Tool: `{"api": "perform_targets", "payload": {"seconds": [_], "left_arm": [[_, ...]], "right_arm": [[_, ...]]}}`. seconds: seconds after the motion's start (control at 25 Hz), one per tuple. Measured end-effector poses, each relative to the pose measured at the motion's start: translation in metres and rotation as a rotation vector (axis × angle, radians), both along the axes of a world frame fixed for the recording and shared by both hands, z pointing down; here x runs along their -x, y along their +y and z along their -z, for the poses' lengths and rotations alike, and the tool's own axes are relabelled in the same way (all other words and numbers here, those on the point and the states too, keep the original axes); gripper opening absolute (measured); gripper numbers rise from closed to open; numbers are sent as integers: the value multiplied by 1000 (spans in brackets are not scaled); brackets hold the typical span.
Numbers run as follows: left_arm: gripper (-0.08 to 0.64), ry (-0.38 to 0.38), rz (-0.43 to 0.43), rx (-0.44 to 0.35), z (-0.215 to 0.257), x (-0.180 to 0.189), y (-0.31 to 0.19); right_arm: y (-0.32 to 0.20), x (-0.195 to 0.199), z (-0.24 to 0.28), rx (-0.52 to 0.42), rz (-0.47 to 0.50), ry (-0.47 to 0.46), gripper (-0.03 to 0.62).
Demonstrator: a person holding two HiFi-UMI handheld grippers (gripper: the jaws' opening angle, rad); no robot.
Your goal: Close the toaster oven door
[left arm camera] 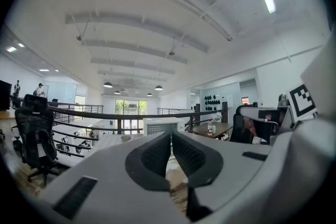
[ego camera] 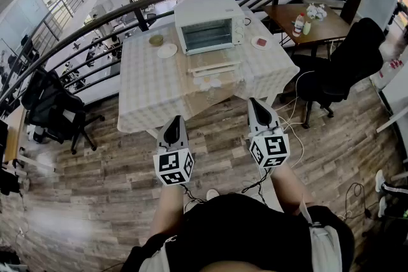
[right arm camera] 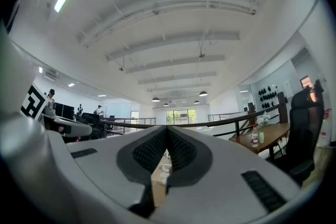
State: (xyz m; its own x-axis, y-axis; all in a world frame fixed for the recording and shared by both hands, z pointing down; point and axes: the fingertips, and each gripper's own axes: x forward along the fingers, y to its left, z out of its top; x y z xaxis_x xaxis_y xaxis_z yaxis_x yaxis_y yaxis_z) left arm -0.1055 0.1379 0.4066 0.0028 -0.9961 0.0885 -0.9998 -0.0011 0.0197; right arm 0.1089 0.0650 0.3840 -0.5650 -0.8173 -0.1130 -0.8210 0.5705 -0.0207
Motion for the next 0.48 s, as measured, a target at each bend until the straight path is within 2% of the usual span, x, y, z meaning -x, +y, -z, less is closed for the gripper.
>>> {"api": "perform_targets", "payload": {"seconds": [0.48], "left_arm": [[20, -6, -32, -21, 2, 8, -8]], "right_arm": [[0, 9, -3, 26, -22, -32, -8]]}}
